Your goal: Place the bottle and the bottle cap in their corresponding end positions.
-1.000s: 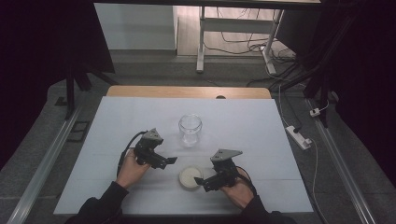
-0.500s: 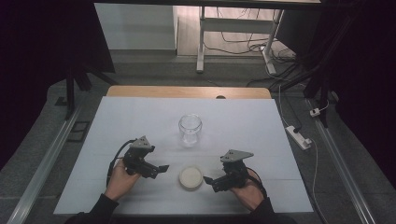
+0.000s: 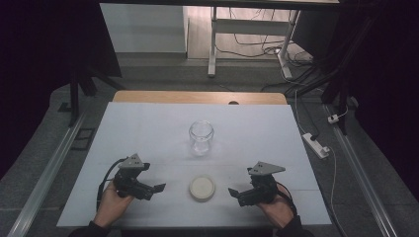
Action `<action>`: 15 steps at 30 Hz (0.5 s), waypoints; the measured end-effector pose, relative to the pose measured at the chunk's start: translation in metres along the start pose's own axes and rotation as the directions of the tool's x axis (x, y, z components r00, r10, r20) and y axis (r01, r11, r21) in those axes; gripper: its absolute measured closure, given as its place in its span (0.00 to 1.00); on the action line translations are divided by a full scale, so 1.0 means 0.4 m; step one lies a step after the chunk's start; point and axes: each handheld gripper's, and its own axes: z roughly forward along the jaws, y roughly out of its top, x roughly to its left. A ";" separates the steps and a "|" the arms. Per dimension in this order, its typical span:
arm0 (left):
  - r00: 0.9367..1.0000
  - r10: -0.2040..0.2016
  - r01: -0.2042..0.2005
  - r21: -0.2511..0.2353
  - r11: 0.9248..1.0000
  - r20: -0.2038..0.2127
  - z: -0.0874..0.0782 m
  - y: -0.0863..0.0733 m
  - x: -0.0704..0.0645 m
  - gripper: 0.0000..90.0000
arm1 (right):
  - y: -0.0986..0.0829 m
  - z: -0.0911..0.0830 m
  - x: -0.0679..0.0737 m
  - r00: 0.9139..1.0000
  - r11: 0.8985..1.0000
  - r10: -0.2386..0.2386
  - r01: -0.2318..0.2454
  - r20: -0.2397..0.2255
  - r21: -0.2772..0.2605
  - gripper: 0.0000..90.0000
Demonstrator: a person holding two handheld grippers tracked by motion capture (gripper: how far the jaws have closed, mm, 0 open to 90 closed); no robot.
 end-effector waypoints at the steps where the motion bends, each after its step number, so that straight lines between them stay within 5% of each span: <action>1: 1.000 -0.007 0.007 0.000 1.000 -0.005 -0.005 -0.007 0.000 0.00 | -0.005 -0.004 -0.003 1.000 1.000 0.002 -0.002 0.008 0.004 0.00; 15: 0.996 -0.077 0.077 -0.014 0.997 -0.042 -0.081 -0.098 0.000 0.00 | -0.062 -0.080 -0.037 0.995 0.998 0.063 -0.063 0.076 -0.006 0.00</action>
